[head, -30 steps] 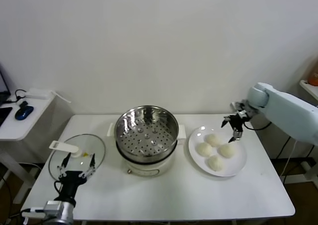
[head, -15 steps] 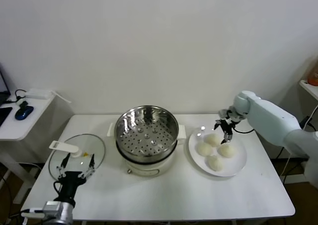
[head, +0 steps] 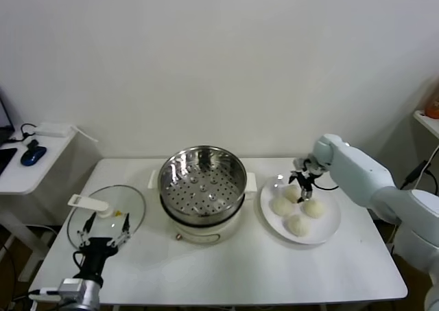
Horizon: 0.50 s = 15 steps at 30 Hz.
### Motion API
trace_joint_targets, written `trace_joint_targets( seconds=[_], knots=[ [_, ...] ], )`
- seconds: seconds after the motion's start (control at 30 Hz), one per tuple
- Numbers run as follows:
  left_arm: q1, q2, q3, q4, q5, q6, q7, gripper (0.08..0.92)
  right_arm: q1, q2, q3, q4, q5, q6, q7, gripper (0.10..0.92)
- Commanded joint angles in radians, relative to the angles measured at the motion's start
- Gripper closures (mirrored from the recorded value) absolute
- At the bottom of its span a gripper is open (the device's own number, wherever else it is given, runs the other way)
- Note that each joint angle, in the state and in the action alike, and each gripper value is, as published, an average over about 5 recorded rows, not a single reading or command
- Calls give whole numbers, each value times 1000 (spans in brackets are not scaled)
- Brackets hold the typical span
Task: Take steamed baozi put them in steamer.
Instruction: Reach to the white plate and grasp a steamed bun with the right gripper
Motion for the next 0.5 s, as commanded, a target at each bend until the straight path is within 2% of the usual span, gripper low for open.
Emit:
trace_joint_targets(
  seconds=[0.03, 0.23, 0.5],
  knots=[
    [1, 0, 0, -2, -1, 0, 0, 177, -15, 21, 32, -28, -26, 8, 2, 203],
    [3, 0, -1, -1, -1, -1, 0, 177, -13, 18, 41, -30, -32, 1, -11, 210],
    [5, 0, -1, -2, -3, -1, 0, 177, -14, 13, 61, -35, -47, 1, -17, 307]
  ],
)
